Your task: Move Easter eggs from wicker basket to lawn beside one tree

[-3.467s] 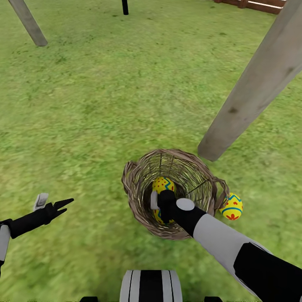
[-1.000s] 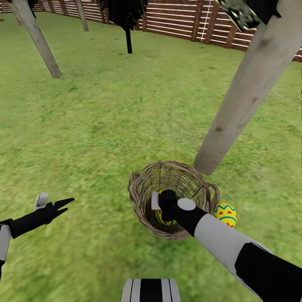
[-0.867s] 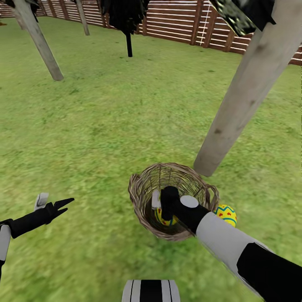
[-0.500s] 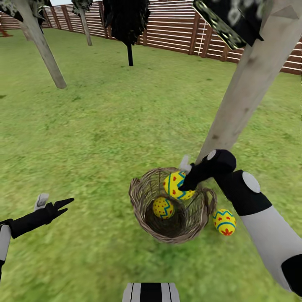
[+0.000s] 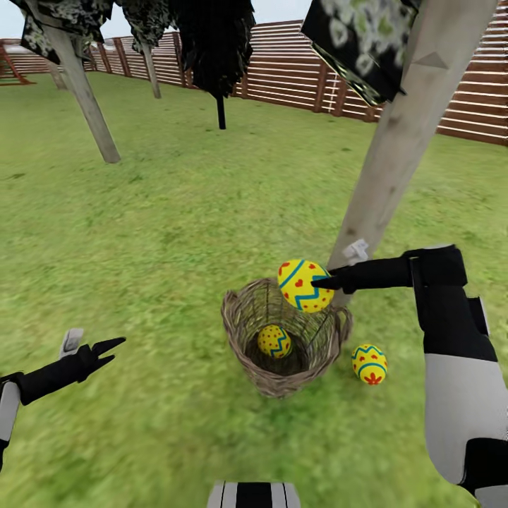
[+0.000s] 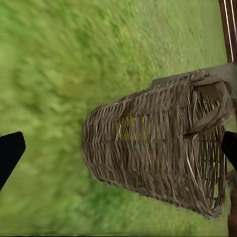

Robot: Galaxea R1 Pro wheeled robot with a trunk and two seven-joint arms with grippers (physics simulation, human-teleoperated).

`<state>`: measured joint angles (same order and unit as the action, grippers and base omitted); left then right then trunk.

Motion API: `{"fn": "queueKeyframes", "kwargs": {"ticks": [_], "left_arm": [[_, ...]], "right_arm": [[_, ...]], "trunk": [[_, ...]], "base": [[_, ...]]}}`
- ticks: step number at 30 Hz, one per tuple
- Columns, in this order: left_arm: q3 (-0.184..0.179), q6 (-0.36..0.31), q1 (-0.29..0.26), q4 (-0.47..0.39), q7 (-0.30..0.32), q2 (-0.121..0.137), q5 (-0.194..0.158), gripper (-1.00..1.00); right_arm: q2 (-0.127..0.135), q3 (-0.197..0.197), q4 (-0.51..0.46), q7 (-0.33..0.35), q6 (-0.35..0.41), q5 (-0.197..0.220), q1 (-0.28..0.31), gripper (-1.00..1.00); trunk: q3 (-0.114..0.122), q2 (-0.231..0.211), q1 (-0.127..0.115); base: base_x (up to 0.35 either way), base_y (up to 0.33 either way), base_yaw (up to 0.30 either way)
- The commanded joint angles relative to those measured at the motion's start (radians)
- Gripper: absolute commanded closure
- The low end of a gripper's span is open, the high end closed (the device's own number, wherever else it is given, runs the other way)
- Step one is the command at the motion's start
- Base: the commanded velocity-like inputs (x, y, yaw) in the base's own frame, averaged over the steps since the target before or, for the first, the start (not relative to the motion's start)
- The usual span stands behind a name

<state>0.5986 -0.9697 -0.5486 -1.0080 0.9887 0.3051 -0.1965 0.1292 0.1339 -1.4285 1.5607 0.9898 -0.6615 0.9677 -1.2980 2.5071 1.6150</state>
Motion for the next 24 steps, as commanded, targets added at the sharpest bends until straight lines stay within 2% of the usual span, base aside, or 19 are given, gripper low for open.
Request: {"fn": "queueKeyframes", "kwargs": {"ticks": [1,3,4,6,9,12,20,21,22,23,24], "left_arm": [[0.001,-0.004,-0.001,0.000,0.004,0.000,0.002,-1.00],[0.001,-0.004,-0.001,0.000,0.004,0.000,0.002,-1.00],[0.001,-0.003,-0.001,0.000,0.004,0.000,0.002,-1.00],[0.002,-0.003,-0.001,0.000,0.007,0.001,0.002,-1.00],[0.001,0.006,0.004,0.000,0.013,-0.012,0.000,-1.00],[0.000,0.006,0.004,0.000,0.013,-0.015,0.000,-1.00],[-0.002,0.006,0.004,0.000,0.013,-0.015,0.000,-1.00],[-0.002,0.006,0.004,0.000,0.013,-0.015,0.000,-1.00],[-0.002,0.006,0.004,0.000,0.013,-0.015,0.000,-1.00],[-0.002,0.006,0.004,0.000,0.013,-0.015,0.000,-1.00],[-0.002,0.006,0.004,0.000,0.013,-0.015,0.001,-1.00]], "right_arm": [[-0.001,0.003,0.000,0.010,0.010,-0.010,-0.002,1.00],[-0.002,0.007,-0.001,0.010,0.010,-0.010,-0.014,1.00],[-0.002,0.041,-0.001,0.010,0.010,-0.010,-0.018,1.00],[-0.002,0.172,-0.002,0.010,0.009,-0.011,-0.021,1.00],[-0.004,0.163,0.015,-0.007,0.004,-0.009,-0.016,1.00],[-0.003,0.146,0.032,0.010,0.014,-0.004,-0.001,1.00],[0.006,0.144,0.058,0.010,0.015,0.007,-0.006,1.00],[0.012,0.146,0.056,0.010,0.015,0.006,-0.006,1.00],[0.040,0.154,0.056,0.010,0.014,0.002,-0.006,1.00],[0.053,0.170,0.056,0.010,0.014,-0.002,-0.007,1.00],[0.072,0.204,0.055,0.010,0.014,-0.006,-0.007,1.00]], "trunk": [[0.003,0.000,-0.001],[0.011,0.000,-0.002],[0.015,-0.001,-0.003],[0.023,-0.001,-0.003],[0.022,-0.001,-0.004],[0.022,-0.001,-0.004],[0.022,-0.001,-0.004],[0.022,-0.001,-0.004],[0.022,-0.001,-0.004],[0.022,-0.001,-0.004],[0.022,-0.001,-0.004]], "base": [[-0.342,0.000,0.000],[-0.342,0.000,0.000],[-0.342,0.000,0.000],[-0.155,0.000,0.000],[0.000,0.000,0.000],[-0.075,0.000,0.000],[-0.324,0.000,0.000],[-0.336,0.000,0.000],[-0.336,0.000,0.000],[-0.336,0.000,0.000],[-0.314,0.000,0.000]]}}
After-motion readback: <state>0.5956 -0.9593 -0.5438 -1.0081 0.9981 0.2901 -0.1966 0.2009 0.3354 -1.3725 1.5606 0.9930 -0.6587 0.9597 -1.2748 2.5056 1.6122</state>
